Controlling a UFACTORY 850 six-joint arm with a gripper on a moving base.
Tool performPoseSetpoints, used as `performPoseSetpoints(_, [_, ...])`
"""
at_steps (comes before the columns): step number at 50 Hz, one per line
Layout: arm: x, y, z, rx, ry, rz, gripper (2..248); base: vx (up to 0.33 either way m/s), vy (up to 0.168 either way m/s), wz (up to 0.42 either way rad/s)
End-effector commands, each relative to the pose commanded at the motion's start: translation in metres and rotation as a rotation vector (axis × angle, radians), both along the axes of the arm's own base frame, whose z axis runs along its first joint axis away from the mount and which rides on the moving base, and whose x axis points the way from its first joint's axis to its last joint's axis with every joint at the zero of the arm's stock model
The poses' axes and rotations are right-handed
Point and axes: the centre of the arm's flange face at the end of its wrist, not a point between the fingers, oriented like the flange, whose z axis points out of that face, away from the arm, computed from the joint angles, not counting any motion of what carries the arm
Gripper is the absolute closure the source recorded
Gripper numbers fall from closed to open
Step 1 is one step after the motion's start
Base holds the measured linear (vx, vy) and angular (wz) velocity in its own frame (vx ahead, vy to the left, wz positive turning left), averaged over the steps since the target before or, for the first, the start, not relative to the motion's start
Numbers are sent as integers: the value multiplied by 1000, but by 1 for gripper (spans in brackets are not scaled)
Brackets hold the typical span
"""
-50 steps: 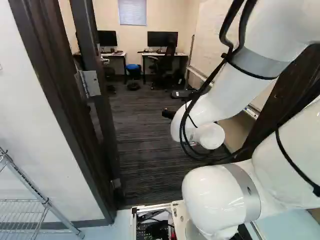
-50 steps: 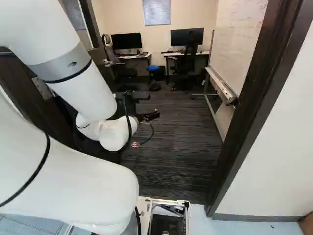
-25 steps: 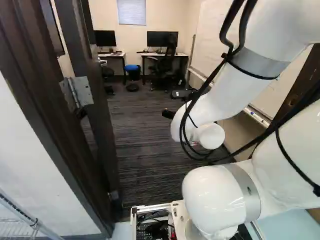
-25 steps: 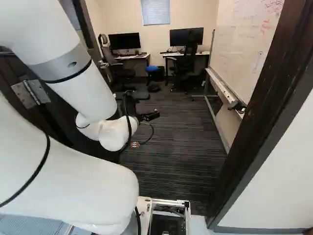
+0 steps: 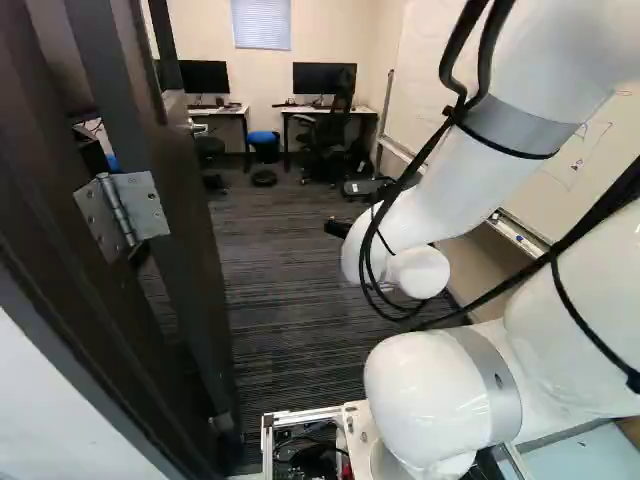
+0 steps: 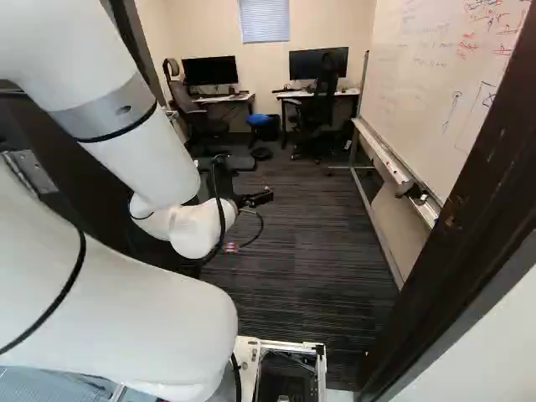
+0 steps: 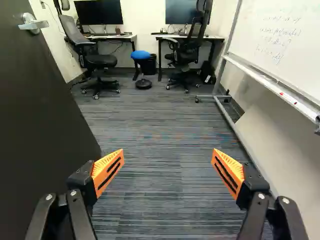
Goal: Open the door and move inside
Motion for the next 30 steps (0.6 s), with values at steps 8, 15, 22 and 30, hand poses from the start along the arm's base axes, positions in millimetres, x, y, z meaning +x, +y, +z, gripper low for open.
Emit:
performPoseSetpoints(8, [0,0,0,0,0,0,3,164,-1,-11])
performPoseSetpoints(15, [0,0,0,0,0,0,3,165,2,-9])
performPoseSetpoints(22, [0,0,0,0,0,0,3,167,-2,-9])
performPoseSetpoints(30, [0,0,0,0,0,0,3,150,0,-4])
